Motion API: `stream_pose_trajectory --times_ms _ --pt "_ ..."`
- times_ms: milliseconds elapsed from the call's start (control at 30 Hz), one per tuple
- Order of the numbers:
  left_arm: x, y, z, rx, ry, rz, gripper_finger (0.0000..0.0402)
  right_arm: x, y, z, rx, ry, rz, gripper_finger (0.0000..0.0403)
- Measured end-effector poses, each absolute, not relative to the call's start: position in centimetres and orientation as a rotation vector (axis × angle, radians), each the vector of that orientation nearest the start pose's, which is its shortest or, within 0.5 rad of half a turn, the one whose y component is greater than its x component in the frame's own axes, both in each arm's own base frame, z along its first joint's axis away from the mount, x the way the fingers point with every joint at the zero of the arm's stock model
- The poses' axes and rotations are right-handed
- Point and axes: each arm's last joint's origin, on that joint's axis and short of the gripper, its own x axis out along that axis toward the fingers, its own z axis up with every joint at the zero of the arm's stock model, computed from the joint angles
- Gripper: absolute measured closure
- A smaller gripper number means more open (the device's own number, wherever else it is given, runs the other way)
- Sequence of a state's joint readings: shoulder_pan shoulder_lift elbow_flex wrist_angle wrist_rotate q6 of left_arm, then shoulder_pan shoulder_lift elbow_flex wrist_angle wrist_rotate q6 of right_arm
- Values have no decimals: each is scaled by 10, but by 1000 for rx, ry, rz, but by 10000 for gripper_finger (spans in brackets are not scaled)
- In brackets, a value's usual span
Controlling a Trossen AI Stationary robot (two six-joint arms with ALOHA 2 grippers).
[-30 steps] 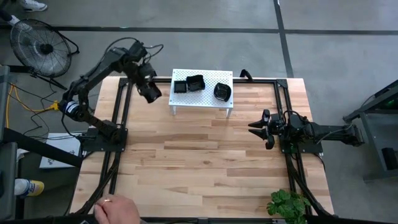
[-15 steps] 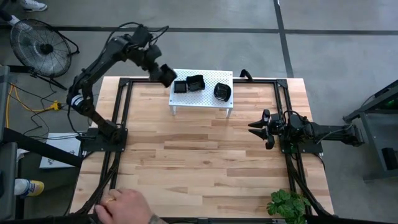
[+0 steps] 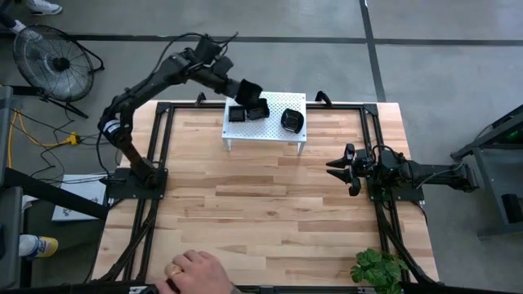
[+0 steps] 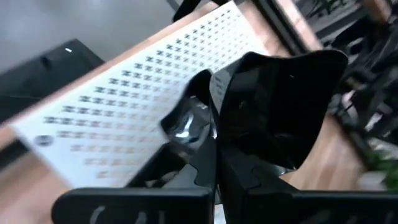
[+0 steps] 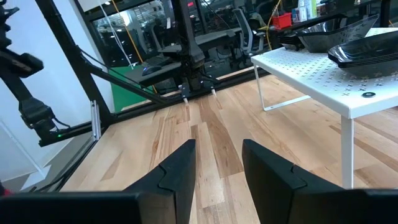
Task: Pick & Place Mini shaped plates
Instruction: Stack the distorted square plate on top of the other distorted square plates on the shelf
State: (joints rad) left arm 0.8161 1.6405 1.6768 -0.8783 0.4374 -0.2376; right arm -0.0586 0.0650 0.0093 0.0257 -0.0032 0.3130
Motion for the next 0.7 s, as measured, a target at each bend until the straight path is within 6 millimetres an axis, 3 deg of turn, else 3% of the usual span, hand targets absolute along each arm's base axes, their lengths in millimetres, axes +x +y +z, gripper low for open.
stream_pose_trajectory --times_ms 467,700 --pt "282 232 348 -1003 620 479 402 101 -6 164 314 21 -60 277" --pt "283 230 341 -1143 642 587 393 101 -6 164 314 21 -60 277"
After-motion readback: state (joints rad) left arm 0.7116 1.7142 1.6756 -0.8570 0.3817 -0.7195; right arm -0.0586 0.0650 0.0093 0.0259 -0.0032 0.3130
